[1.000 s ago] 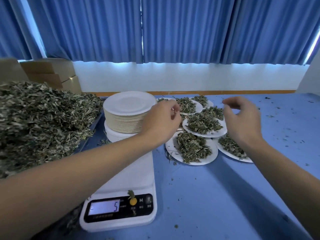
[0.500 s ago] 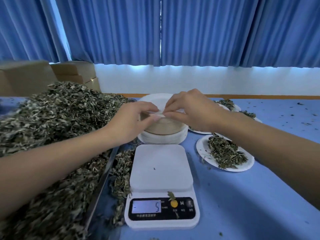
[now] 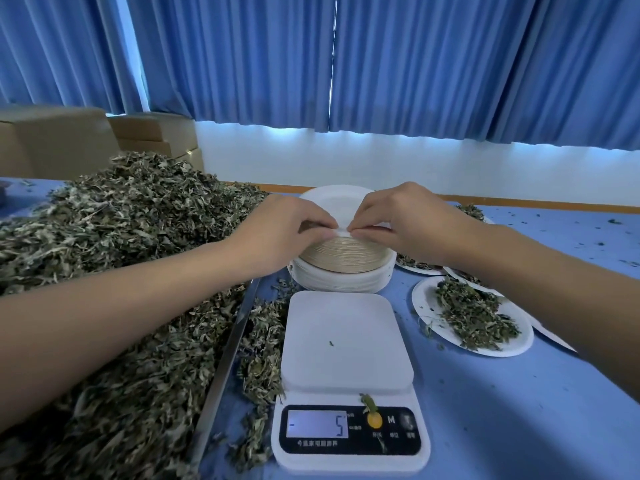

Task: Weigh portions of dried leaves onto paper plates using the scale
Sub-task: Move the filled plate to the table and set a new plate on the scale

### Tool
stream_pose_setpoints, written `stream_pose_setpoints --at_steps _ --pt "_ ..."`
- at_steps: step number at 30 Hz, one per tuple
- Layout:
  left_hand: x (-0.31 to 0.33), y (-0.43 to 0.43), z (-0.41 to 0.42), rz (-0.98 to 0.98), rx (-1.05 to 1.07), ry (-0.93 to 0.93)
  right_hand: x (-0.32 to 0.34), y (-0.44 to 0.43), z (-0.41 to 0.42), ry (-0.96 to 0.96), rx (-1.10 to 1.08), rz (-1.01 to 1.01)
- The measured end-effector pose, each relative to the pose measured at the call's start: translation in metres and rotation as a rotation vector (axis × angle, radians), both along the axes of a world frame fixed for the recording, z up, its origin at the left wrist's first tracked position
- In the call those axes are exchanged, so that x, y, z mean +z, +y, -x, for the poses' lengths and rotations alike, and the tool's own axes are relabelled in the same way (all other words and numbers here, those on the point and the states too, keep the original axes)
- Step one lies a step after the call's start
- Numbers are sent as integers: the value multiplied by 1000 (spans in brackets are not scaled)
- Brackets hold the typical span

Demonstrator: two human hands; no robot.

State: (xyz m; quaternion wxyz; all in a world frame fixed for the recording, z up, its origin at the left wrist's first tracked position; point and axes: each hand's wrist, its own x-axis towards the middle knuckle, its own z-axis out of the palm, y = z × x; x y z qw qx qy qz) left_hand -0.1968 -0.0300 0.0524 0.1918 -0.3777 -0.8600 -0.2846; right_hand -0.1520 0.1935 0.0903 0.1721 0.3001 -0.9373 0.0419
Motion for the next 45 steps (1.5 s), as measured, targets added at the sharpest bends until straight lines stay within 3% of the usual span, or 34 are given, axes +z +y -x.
stream_pose_setpoints --at_steps 15,26,45 --pt "5 -2 2 44 -38 1 1 -2 -2 52 8 -112" --pt "8 -1 2 76 -72 42 -1 -6 -5 204 -16 -583" --pt "28 -4 1 102 -123 141 16 -8 -3 261 7 -480"
